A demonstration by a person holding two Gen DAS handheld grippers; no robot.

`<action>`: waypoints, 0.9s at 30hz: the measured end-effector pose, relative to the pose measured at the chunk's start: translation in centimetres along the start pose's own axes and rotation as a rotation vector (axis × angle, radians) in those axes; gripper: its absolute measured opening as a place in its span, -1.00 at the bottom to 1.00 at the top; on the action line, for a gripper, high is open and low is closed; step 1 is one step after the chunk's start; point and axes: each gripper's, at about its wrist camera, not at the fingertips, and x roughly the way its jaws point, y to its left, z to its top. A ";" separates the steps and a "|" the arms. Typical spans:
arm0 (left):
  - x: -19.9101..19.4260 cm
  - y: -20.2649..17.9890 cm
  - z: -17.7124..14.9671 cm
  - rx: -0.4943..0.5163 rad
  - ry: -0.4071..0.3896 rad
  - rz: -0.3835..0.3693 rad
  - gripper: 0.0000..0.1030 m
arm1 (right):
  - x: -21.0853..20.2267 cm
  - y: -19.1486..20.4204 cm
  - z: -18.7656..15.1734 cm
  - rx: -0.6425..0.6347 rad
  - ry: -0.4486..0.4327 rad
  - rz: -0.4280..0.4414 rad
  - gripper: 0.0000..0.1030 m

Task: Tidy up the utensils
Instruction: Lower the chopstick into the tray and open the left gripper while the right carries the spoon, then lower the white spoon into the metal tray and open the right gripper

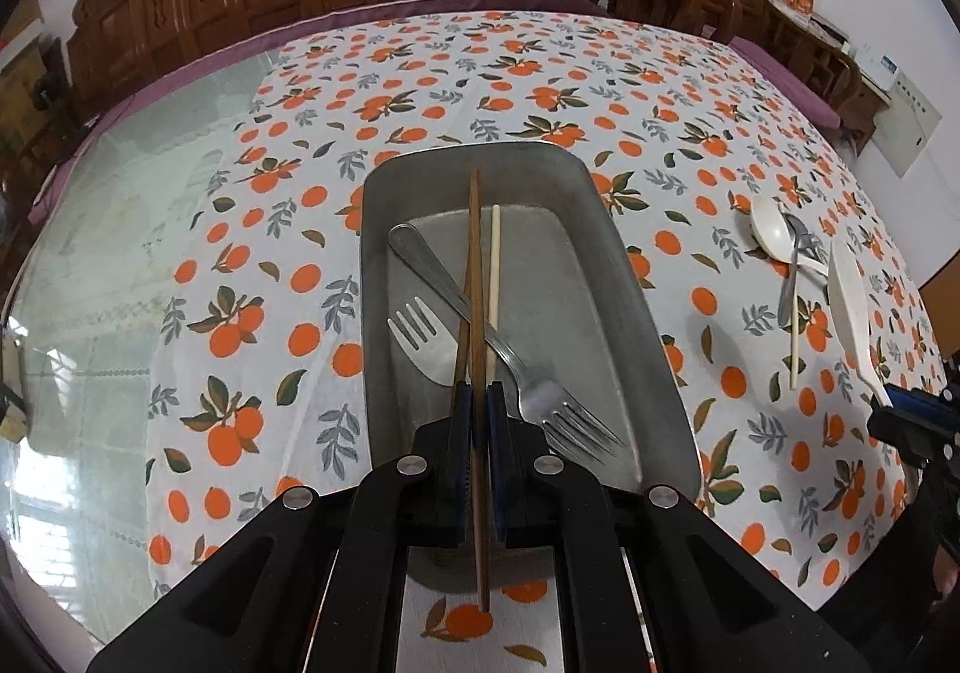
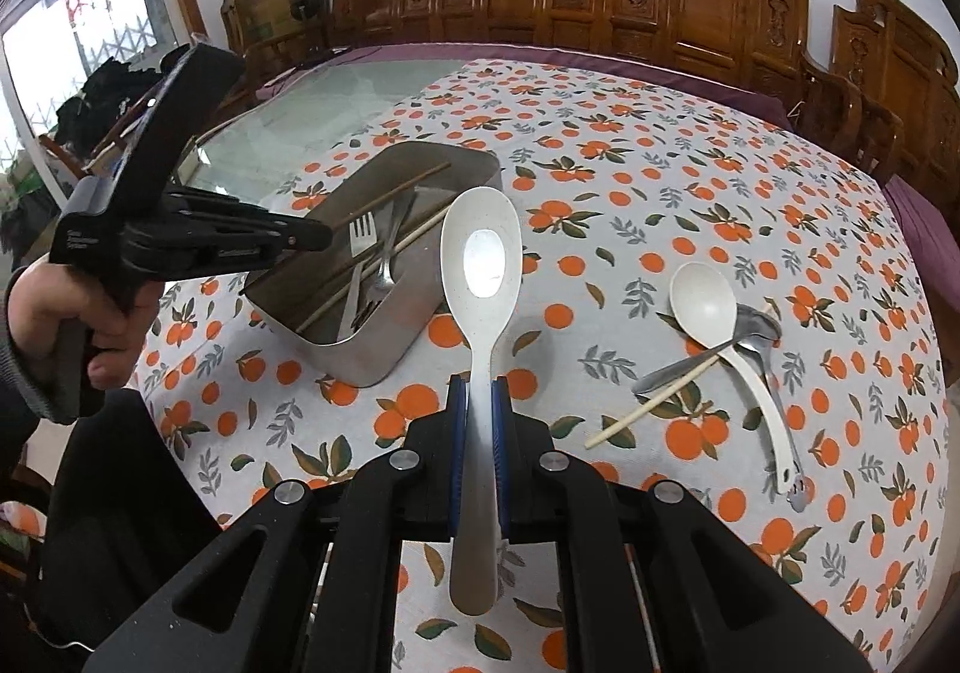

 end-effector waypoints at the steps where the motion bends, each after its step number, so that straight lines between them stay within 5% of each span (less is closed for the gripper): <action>1: 0.2 0.0 0.0 0.001 0.003 0.000 -0.91 | 0.1 0.1 0.0 -0.001 0.002 0.001 -0.81; 14: 1.6 1.0 0.5 -0.018 0.011 -0.012 -0.91 | 0.9 0.8 1.1 -0.006 0.008 0.007 -0.81; 16: 1.3 1.1 0.5 -0.020 0.004 -0.011 -0.86 | 1.1 1.0 1.4 -0.007 0.008 0.008 -0.81; 18: 0.5 1.3 0.4 -0.024 -0.016 -0.010 -0.59 | 1.3 1.3 1.8 -0.008 0.006 0.012 -0.81; 27: -4.7 4.1 -1.3 -0.041 -0.128 0.048 -0.34 | 2.6 3.1 4.0 -0.013 -0.011 0.047 -0.81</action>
